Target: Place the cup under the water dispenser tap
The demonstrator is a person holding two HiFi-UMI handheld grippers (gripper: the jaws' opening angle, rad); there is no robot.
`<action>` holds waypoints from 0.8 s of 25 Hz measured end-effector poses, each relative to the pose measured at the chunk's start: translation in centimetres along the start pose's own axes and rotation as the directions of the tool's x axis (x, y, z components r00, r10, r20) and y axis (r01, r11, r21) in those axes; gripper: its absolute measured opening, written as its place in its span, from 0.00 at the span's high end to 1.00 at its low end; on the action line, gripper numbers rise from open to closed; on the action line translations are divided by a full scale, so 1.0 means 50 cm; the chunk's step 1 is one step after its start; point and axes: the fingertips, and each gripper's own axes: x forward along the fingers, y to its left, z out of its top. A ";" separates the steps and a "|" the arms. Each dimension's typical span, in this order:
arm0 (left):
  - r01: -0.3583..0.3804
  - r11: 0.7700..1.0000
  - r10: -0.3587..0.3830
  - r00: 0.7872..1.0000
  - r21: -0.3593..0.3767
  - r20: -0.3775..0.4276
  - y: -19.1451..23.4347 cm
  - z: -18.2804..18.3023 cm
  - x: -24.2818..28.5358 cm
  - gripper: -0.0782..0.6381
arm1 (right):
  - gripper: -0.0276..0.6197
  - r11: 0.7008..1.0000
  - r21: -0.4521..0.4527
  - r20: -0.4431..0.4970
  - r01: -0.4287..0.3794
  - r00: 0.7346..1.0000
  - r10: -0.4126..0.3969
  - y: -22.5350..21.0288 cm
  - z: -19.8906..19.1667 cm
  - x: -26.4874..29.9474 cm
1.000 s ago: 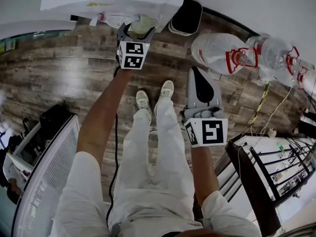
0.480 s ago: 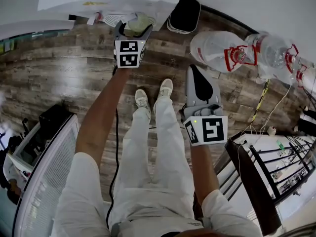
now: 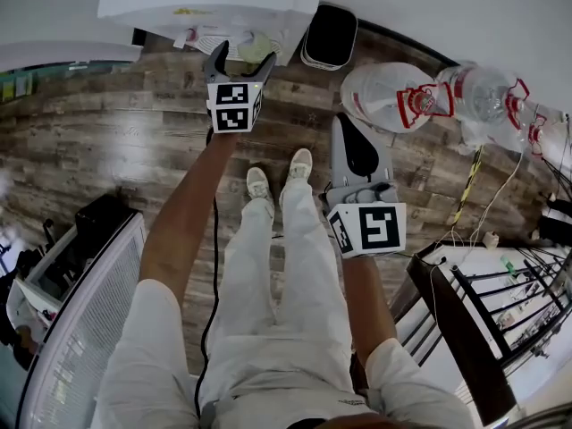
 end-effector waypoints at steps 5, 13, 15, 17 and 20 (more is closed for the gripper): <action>-0.008 0.999 0.008 1.000 -0.042 0.006 -0.024 0.031 -0.070 0.32 | 0.96 1.000 0.006 0.025 0.014 1.000 -0.014 0.024 0.047 -0.031; -0.009 0.997 0.013 0.999 -0.073 0.050 -0.050 0.134 -0.215 0.40 | 0.96 1.000 -0.021 0.056 -0.021 0.998 0.022 0.101 0.126 -0.078; -0.014 0.997 0.018 0.998 -0.076 0.057 -0.053 0.165 -0.256 0.41 | 0.96 1.000 -0.020 0.067 -0.019 0.998 0.020 0.118 0.152 -0.090; -0.015 0.997 0.020 0.998 -0.078 0.062 -0.061 0.190 -0.298 0.44 | 0.96 1.000 -0.014 0.070 -0.016 0.997 0.017 0.133 0.175 -0.105; -0.018 0.996 0.024 0.997 -0.091 0.070 -0.072 0.226 -0.363 0.47 | 0.96 1.000 -0.017 0.074 -0.015 0.997 0.016 0.152 0.211 -0.129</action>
